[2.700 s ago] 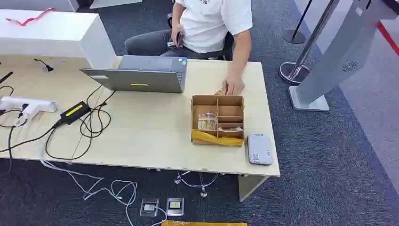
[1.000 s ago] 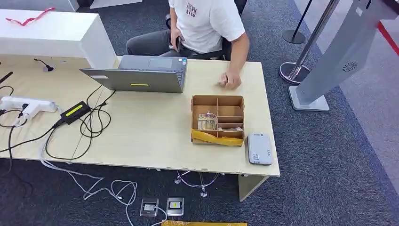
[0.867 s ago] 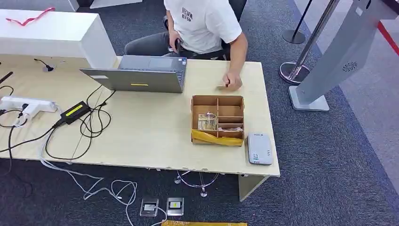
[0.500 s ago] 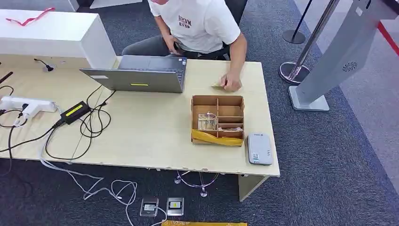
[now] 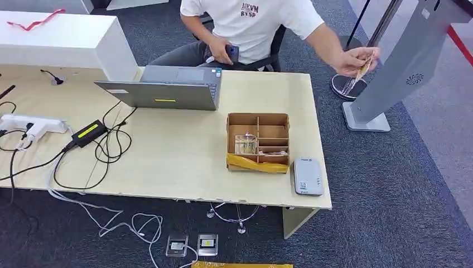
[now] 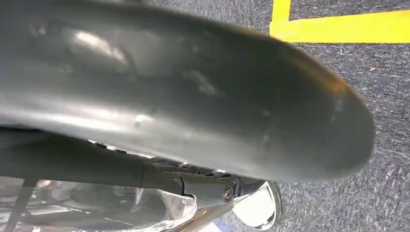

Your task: Pass the card to the sensor for recognition and then transmit it.

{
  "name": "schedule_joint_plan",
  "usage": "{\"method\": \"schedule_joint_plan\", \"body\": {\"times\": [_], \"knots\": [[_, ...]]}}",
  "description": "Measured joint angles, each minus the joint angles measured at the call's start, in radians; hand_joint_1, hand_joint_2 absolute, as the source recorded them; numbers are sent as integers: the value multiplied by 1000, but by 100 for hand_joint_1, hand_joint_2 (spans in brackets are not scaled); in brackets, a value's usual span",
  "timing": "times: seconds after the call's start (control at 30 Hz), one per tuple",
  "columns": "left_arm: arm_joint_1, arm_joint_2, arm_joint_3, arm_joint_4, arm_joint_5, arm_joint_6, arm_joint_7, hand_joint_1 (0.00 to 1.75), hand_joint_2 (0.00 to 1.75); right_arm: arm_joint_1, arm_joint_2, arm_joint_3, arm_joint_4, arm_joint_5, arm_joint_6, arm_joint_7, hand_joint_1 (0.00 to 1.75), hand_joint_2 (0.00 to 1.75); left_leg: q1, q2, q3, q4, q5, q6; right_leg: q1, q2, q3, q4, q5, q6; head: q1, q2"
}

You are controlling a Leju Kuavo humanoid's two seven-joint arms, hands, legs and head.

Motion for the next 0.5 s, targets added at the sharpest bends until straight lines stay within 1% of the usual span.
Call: {"method": "schedule_joint_plan", "body": {"times": [0.33,0.5], "knots": [[0,3,-6,-14,2,0,3,0,175,1,0,-2,0,-1,-5,-2,0,0,0,0,0,0,0,0,0,0,0,0,0,0,0,0],[0,6,-6,-18,0,0,5,0,175,-1,-13,-8,0,-6,-31,7,0,0,0,0,0,0,0,0,0,0,0,0,0,0,0,0]]}}
